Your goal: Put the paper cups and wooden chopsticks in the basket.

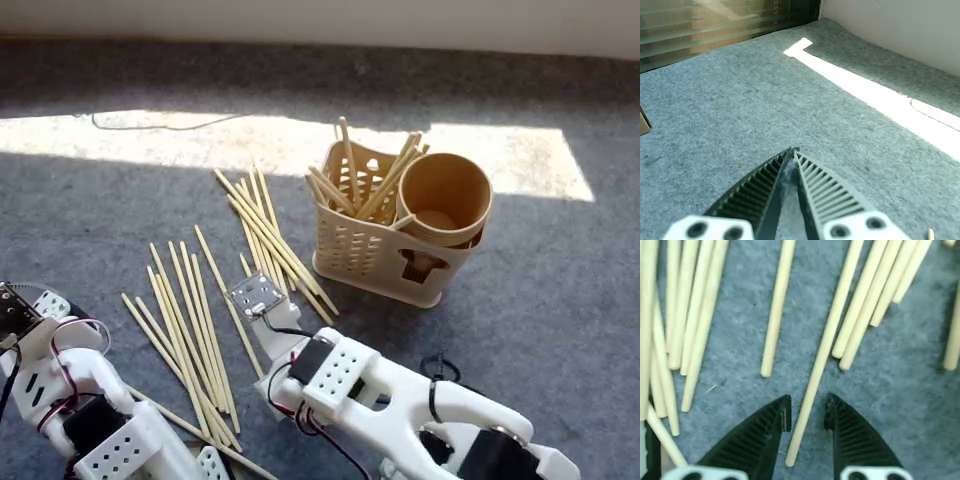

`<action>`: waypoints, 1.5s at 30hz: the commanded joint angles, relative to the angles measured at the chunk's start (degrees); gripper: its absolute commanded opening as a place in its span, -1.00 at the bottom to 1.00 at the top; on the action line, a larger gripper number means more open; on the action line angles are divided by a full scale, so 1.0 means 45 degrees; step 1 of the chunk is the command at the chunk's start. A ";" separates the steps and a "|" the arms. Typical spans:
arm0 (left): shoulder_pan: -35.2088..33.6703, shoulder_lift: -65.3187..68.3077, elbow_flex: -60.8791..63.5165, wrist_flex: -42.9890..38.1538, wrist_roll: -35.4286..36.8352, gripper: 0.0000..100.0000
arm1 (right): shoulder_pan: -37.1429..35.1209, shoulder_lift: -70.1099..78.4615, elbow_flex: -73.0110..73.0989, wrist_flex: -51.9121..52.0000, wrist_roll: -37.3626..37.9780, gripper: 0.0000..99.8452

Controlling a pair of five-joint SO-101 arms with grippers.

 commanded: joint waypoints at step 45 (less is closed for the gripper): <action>0.0283 -0.0088 0.0186 -0.0195 0.0059 -0.96 | 0.1963 -1.2806 0.0850 -0.0010 0.0098 -0.99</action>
